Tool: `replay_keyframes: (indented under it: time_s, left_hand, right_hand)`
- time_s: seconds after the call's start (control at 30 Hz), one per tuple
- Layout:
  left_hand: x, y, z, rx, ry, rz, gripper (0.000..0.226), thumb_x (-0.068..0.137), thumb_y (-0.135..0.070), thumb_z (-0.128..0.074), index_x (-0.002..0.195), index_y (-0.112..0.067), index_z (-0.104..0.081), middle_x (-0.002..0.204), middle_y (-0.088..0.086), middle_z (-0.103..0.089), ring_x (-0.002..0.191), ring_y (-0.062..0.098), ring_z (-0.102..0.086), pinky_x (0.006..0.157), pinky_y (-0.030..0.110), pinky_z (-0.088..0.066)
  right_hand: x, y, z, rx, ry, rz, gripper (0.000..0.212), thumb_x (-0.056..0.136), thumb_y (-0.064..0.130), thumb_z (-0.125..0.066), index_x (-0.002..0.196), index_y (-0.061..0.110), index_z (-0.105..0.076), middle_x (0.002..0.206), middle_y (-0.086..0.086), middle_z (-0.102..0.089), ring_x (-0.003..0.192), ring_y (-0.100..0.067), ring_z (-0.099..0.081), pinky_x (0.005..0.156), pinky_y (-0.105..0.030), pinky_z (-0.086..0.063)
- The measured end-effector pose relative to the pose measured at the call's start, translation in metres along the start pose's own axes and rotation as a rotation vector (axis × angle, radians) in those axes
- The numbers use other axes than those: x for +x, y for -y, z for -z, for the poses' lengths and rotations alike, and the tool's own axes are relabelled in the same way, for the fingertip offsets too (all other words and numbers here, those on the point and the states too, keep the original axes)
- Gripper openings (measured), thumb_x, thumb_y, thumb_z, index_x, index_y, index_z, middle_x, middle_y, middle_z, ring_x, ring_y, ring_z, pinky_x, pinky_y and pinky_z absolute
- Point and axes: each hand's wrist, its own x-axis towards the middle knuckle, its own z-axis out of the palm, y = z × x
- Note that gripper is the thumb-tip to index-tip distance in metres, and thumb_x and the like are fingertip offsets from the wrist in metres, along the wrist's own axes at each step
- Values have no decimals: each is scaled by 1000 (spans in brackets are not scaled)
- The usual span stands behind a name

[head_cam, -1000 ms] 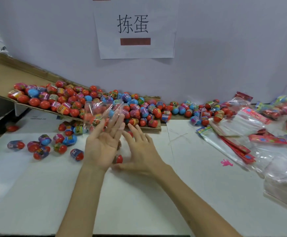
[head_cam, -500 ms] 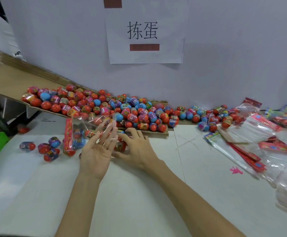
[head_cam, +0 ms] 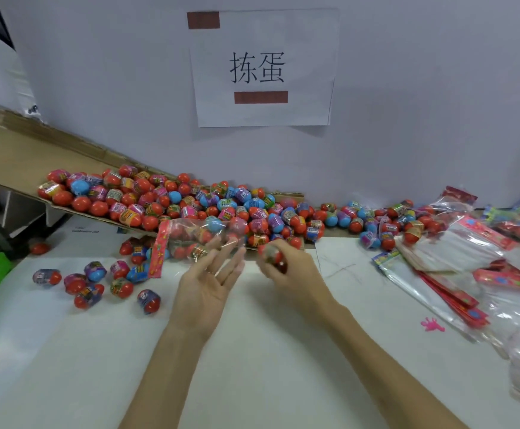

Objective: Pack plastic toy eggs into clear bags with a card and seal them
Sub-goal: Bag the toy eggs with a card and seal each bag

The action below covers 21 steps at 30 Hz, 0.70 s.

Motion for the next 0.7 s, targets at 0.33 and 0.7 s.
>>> replay_keyframes:
  time_s: [0.33,0.7]
  left_hand:
    - [27,60,-60,143,124,164,50,90,-19,-62,140,-14,-56,134,13,-69,123,31,-68,101,43,-56]
    - [29,88,-53,179,156,178,43,93,-16,-63,135,-6,-66,137,16,-66,124,30,-66,102,39,-56]
  right_hand:
    - [-17,-19,63,618,-375,-199,17,85,48,-72,92,34,-65,76,-1,-64,57,-10,-58,51,-21,-48]
    - [-18,-23,50,314,-496,-194,27,79,30,-88,103,26,-74,91,12,-73,82,-12,-70,72,-28,-59]
